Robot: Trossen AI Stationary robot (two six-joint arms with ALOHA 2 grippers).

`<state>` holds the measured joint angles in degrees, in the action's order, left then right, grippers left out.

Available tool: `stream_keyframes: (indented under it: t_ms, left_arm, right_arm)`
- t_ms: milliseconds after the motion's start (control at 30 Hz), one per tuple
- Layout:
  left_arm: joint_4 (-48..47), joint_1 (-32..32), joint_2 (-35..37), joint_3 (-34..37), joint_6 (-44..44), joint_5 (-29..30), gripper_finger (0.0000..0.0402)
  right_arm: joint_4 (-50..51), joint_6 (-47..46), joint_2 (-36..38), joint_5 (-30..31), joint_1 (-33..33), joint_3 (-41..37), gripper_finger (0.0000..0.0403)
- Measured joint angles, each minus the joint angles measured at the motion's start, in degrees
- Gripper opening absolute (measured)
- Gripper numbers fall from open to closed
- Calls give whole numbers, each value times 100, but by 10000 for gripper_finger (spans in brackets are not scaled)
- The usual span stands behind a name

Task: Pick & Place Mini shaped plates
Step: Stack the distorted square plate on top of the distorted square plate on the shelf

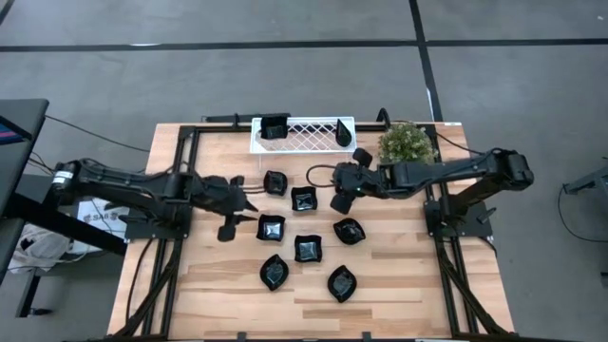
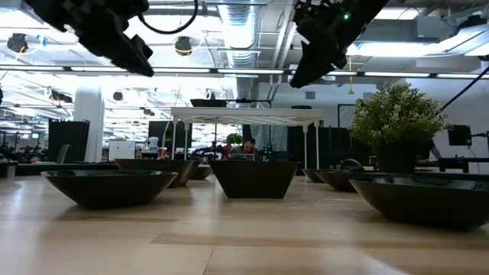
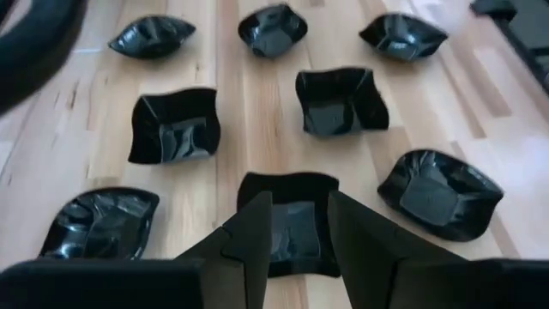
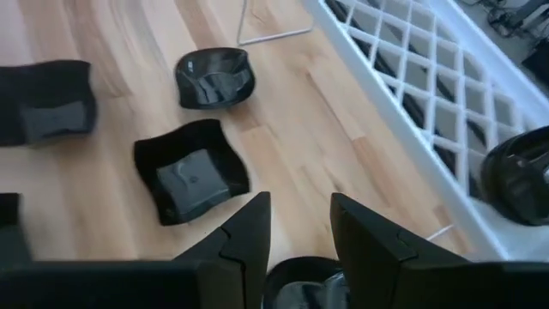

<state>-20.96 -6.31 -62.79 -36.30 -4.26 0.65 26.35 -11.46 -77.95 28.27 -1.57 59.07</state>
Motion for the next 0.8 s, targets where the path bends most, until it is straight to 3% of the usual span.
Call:
stream_keyframes:
  t_ms: [300, 567, 800]
  left_arm:
    - [163, -722, -604, 59, 27, 939, 117]
    - [938, -1237, -1490, 57, 105, 1133, 117]
    - [995, -1397, -2186, 55, 395, 1156, 117]
  right_arm:
    - [187, -662, 0, 16, -363, -95, 118]
    - [200, -1236, -4, 16, -470, -536, 118]
    - [179, -1403, -4, 20, -758, -581, 118]
